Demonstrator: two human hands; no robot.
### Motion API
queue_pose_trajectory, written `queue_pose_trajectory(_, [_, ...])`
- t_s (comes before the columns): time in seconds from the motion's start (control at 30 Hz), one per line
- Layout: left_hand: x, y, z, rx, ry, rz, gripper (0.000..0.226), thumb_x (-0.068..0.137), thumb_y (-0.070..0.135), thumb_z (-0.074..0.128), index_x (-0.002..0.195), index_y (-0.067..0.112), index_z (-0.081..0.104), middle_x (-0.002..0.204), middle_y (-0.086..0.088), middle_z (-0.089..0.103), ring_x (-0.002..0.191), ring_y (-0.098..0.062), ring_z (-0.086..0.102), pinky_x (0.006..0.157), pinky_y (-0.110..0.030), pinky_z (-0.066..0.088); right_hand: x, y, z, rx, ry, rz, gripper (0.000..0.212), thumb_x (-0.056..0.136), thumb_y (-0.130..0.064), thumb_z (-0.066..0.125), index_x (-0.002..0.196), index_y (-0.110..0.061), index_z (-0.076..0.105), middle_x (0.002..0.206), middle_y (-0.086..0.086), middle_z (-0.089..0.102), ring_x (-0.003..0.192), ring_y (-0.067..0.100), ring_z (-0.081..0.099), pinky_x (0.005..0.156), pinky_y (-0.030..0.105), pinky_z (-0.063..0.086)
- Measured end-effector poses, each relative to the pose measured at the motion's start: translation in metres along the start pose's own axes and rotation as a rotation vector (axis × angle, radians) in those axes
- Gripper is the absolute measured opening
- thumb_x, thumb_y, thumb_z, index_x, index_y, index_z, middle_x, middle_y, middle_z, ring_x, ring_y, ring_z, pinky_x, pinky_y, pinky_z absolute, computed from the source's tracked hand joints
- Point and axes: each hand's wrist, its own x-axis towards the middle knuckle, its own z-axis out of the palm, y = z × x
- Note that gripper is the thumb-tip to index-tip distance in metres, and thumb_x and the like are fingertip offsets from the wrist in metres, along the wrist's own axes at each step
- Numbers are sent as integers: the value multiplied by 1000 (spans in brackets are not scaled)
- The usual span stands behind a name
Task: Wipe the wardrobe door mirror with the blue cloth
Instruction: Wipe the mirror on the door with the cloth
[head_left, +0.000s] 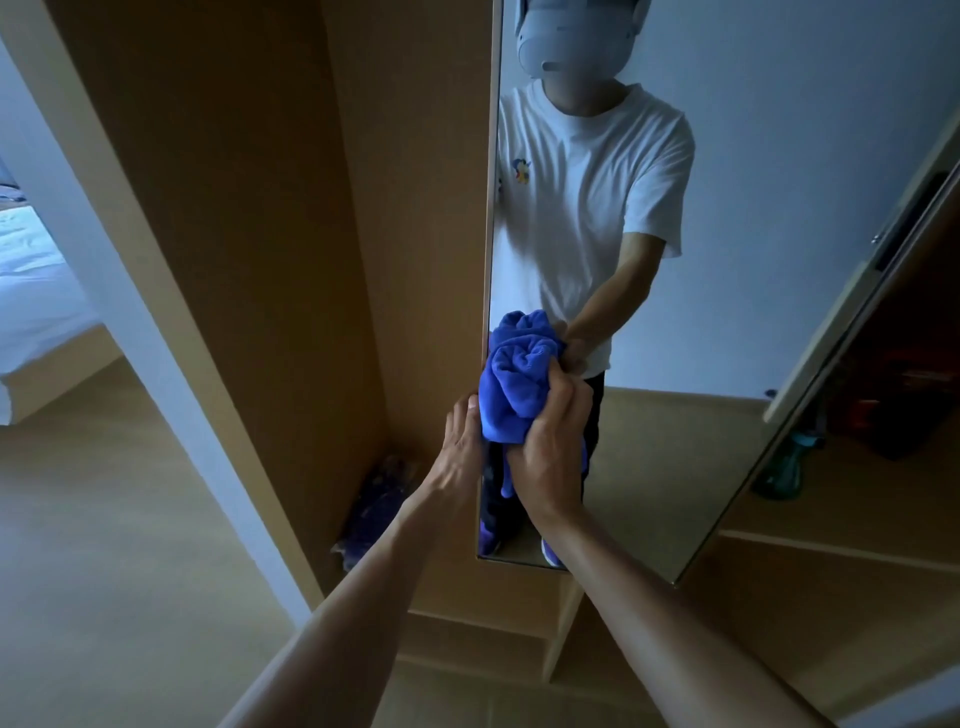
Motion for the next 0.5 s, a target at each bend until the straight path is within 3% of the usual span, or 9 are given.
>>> queue_pose_trajectory(0.07, [-4,2,-1,106,-33,80,91,82,73,21,158,24,21,141,17,26,135,1,23,116,-21,20,-1,-8,3,35,-20,4,66,92,-18,76,147,-8,39,133,11,47,122,17,54,104,32,48])
queue_pose_trajectory(0.1, [-3,1,-1,106,-24,87,89,82,72,25,157,23,21,142,14,28,133,-1,26,115,-23,24,-1,-12,4,51,-37,18,64,94,-17,74,147,-7,39,133,11,47,122,17,53,103,33,49])
queue_pose_trajectory(0.2, [1,4,0,-76,51,3,41,107,49,34,144,33,31,143,7,41,131,-6,41,118,-35,33,-2,-21,4,84,-90,56,59,97,-16,69,146,-8,38,134,10,47,122,16,53,104,35,49])
queue_pose_trajectory(0.3, [1,0,6,-18,79,28,60,97,56,36,147,23,38,144,5,46,129,-7,47,116,-28,36,3,-16,-3,97,-177,135,43,105,-24,52,146,-25,38,138,-5,44,116,2,47,100,28,49])
queue_pose_trajectory(0.37, [4,-6,10,55,112,39,54,105,41,38,152,16,37,154,-5,44,140,-19,44,111,-14,31,7,-9,-10,74,-229,136,45,102,-21,51,145,-27,39,139,-7,43,117,8,49,94,21,47])
queue_pose_trajectory(0.4, [5,-7,11,45,128,24,51,105,44,37,150,20,40,153,-4,44,138,-18,44,109,-14,32,9,-7,-13,72,-244,116,51,98,-16,57,145,-23,40,139,-1,43,118,15,51,94,22,48])
queue_pose_trajectory(0.5, [9,-5,16,-24,153,-47,57,96,66,24,135,32,47,138,5,49,126,-13,48,110,-39,39,12,1,-23,-3,-208,17,63,91,-21,74,145,-11,43,133,8,49,118,21,56,95,32,52])
